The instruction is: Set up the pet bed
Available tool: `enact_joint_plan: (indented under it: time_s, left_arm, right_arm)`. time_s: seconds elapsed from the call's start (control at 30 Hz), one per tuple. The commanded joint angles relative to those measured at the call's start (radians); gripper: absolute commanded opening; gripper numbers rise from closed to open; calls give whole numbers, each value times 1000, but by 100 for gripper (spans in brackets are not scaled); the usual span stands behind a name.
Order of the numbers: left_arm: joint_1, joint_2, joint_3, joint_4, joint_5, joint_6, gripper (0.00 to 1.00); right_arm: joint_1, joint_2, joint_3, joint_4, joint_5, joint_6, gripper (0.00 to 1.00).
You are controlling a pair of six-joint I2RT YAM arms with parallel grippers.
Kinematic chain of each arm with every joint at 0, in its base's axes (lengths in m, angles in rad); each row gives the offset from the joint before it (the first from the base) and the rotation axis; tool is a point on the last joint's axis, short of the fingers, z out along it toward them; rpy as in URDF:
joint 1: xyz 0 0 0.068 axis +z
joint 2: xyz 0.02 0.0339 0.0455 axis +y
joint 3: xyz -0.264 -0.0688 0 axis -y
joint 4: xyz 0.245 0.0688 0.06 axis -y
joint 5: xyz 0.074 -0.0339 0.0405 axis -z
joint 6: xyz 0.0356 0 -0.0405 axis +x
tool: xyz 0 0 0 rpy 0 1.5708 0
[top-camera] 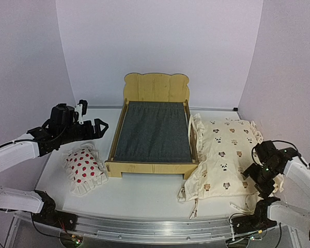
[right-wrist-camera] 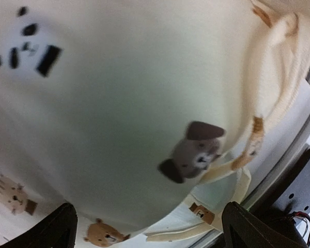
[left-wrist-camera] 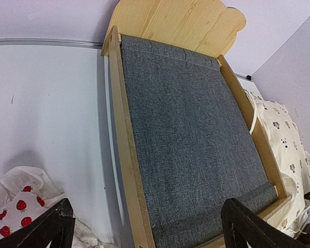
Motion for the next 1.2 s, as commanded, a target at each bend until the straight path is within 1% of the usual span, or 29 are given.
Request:
enact_joint_plan:
  time_s: [0.0,0.17,0.37,0.43,0.53,0.63,0.77,0.93,1.07,1.17]
  left_arm:
    - [-7,13,21,48,3,2,100]
    - [-11,27,22,56,4,2,100]
    - [-18,38,24,57,-4,7,99]
    - [-20,39,25,56,-8,8,99]
    - [-22,44,26,58,-14,8,100]
    - [-23,50,26,61,-15,8,99]
    - [-25,54,26,64,-12,7,100]
    - [-27,64,29,65,-7,6,99]
    - [-30,78,26,75,-4,5,99]
    - [-34,88,33,73,-2,5,99]
  right_arm:
    - [1,-26,-68,-58,16,161,98]
    - [2,-86,-158,139,-62,179,98]
    - [2,-156,-168,229,-81,195,98]
    - [1,-151,-129,230,-98,168,98]
    - [1,-117,-39,172,-107,121,98]
    - [2,-91,1,143,-142,134,98]
    - [1,-73,-30,169,-211,157,98]
    - [3,-93,-88,186,-271,199,98]
    - [5,-103,-154,192,-277,229,98]
    - [6,-103,-205,236,-273,232,98]
